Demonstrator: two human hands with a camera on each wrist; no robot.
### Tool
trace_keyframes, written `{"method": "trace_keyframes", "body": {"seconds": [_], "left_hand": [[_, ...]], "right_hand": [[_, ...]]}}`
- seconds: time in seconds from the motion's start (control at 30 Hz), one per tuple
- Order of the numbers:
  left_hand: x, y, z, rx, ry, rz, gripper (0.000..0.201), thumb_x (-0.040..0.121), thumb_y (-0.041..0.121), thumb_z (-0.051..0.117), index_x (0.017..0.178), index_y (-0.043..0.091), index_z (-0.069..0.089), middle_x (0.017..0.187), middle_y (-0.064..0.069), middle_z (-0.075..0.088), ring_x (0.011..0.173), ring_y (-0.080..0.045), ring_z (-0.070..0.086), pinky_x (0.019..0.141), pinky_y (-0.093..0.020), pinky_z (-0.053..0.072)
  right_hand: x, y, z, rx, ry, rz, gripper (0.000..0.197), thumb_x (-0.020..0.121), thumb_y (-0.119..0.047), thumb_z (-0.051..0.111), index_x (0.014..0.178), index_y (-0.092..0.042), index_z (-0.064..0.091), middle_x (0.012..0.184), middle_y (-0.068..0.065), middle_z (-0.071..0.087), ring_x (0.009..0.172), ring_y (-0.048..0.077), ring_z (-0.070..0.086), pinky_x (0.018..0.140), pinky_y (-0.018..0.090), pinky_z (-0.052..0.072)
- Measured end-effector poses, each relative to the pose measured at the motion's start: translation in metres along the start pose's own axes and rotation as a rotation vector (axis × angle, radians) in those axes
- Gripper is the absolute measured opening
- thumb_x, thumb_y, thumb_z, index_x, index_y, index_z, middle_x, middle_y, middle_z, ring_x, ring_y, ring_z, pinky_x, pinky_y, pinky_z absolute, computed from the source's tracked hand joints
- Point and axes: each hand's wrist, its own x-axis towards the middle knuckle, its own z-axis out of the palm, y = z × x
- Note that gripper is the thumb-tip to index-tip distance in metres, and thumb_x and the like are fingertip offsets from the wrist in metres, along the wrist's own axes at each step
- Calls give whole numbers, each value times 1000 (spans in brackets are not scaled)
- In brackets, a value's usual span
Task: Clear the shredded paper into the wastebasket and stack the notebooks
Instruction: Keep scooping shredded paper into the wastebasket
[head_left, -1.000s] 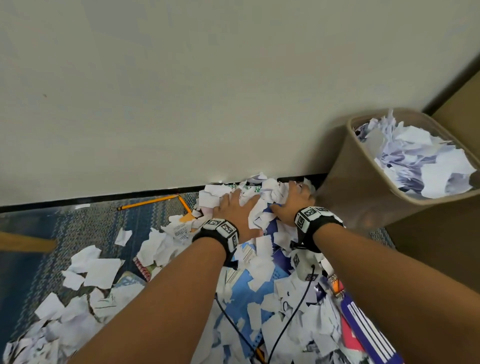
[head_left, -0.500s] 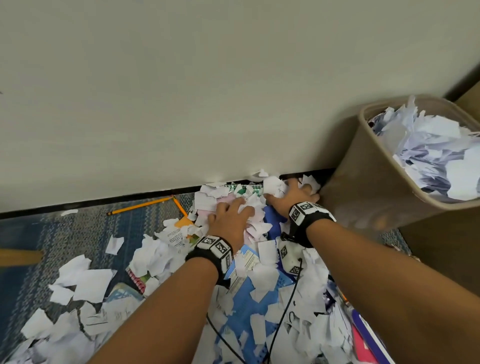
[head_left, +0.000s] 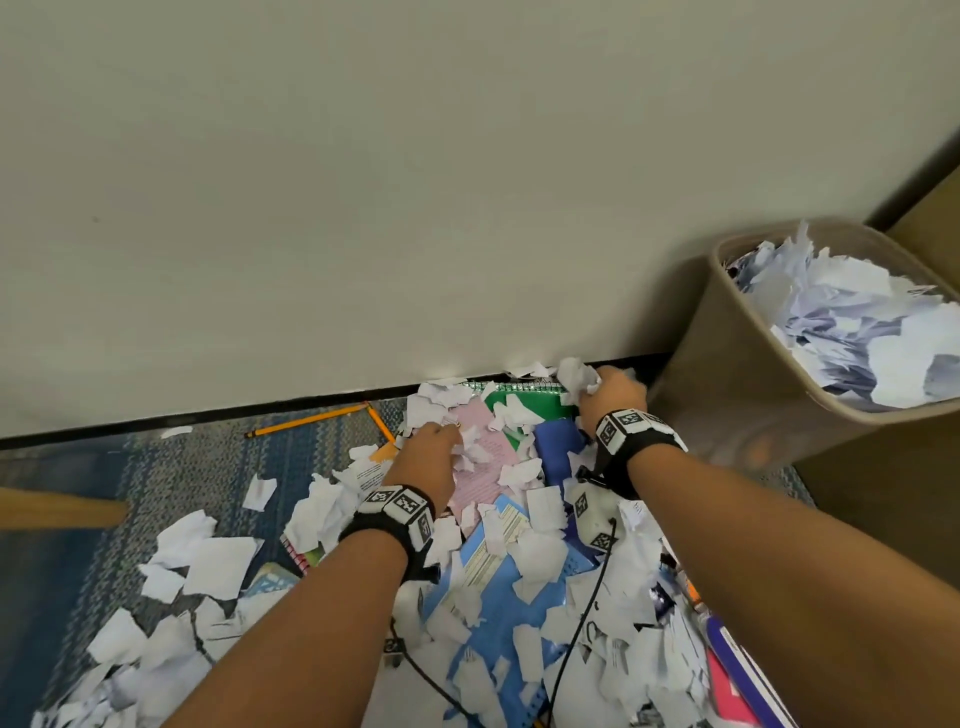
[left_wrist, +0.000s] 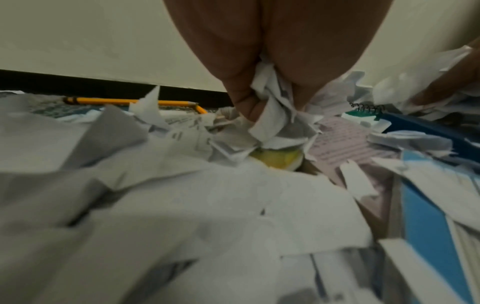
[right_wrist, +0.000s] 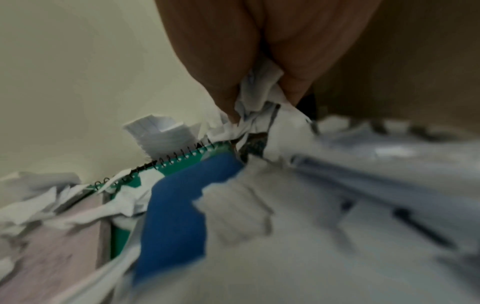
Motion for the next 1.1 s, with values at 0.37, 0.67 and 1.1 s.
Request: {"method": "trace_keyframes", "body": {"seconds": [0.37,0.67,1.1], "left_hand": [[-39,-5,-25,-96,-78,-17,27,89,0,50,108,20,54,100,-7,60,87,-24,54,68,-29,41],[-84,-24,-39,24,-202,58,40,91,-4,44,121,15,62,116,-11,52,110,-28,51,88,-23,34],[-133,-66,-42,329,-171,-192,39,77,37,60,113,37,45,149,3,12,134,-29,17,99,-48,36]], "right_hand": [[-43,-10,-43,118,-114,-241,54,91,-27,62,141,-16,46,137,13,54,121,33,54,99,38,47],[-117,9,-31,-127,-445,-560,29,91,-20,57,119,-23,61,111,-2,61,91,16,56,76,24,44],[-148,3,51,-388,-415,-817,46,85,-16,62,129,-17,49,127,11,39,112,31,44,93,36,41]]}}
